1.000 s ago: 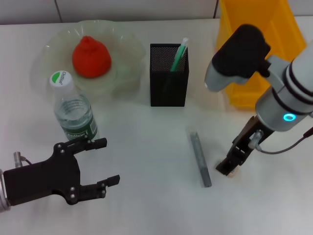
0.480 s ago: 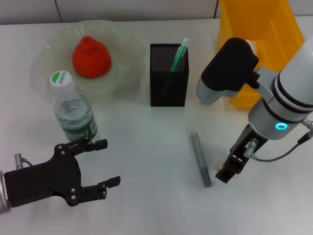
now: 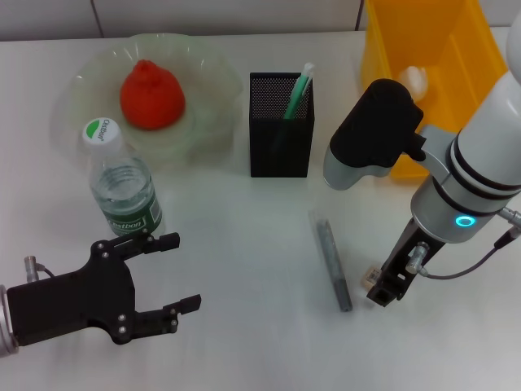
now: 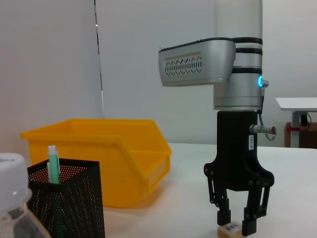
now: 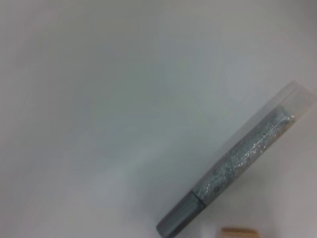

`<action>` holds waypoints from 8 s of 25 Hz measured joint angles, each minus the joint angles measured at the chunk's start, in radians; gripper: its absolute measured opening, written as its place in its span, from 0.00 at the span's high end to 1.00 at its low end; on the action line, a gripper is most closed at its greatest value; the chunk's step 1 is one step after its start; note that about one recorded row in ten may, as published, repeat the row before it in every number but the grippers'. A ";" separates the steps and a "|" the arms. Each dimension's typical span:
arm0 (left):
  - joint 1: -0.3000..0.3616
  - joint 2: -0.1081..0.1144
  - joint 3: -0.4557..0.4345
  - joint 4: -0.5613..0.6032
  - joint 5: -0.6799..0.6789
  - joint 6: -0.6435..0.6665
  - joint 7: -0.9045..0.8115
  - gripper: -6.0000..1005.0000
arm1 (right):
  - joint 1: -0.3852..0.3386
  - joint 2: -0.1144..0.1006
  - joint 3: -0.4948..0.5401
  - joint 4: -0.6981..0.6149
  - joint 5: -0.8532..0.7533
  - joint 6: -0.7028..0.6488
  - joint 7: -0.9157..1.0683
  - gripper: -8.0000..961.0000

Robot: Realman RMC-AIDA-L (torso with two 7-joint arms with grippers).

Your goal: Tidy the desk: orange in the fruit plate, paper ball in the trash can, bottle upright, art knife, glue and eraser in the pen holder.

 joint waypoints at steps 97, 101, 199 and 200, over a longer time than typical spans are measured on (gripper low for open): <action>-0.005 0.002 -0.008 0.009 0.027 0.003 0.009 0.19 | 0.108 0.002 0.076 0.169 0.077 0.231 0.119 0.33; -0.006 0.001 -0.008 0.009 0.028 0.003 0.009 0.19 | 0.119 0.002 0.070 0.199 0.085 0.242 0.109 0.37; 0.004 0.016 0.000 0.010 0.031 0.013 0.010 0.19 | -0.378 -0.023 0.547 0.949 1.288 -0.031 -2.180 0.14; 0.005 0.016 0.000 0.010 0.032 0.015 0.009 0.19 | -0.374 -0.025 0.547 0.952 1.279 -0.031 -2.174 0.14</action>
